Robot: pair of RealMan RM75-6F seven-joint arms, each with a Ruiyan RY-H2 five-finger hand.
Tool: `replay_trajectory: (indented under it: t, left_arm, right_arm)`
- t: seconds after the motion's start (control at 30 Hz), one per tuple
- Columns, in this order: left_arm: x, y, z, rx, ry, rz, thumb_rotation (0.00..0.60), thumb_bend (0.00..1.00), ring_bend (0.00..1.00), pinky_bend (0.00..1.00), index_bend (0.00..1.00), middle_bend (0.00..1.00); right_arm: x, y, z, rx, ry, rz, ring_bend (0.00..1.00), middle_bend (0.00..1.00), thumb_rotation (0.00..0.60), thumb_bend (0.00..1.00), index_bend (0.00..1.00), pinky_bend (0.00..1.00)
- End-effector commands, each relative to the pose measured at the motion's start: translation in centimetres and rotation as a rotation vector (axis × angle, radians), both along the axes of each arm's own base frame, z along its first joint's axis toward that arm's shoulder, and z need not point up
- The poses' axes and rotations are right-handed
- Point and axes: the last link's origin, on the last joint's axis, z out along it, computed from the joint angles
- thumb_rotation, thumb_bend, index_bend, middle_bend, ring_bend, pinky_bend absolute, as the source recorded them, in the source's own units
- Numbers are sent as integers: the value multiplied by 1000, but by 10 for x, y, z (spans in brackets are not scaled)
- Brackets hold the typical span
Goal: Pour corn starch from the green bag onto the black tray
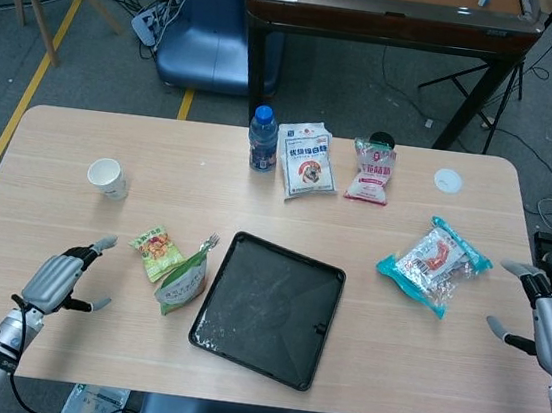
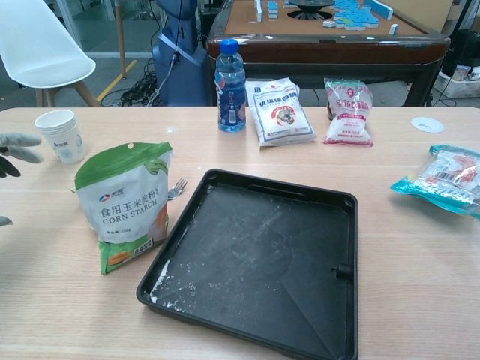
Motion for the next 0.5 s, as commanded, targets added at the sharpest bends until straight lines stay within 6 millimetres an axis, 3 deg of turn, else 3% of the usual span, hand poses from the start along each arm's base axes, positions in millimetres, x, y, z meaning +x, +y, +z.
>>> replay_trajectory:
  t: [0.03,0.5]
  left_arm:
    - [6,4,-12,-35,-19,13,600,166,210,174,5,134]
    - [31,4,-47,-87,-72,56,600,158,210,174,5,134]
  right_arm:
    - [-1,1,0,-1,-1,-6,154,284,600,97,240,181]
    - [-7,9,1,-8,-16,-29,154,285,600,97,240,181]
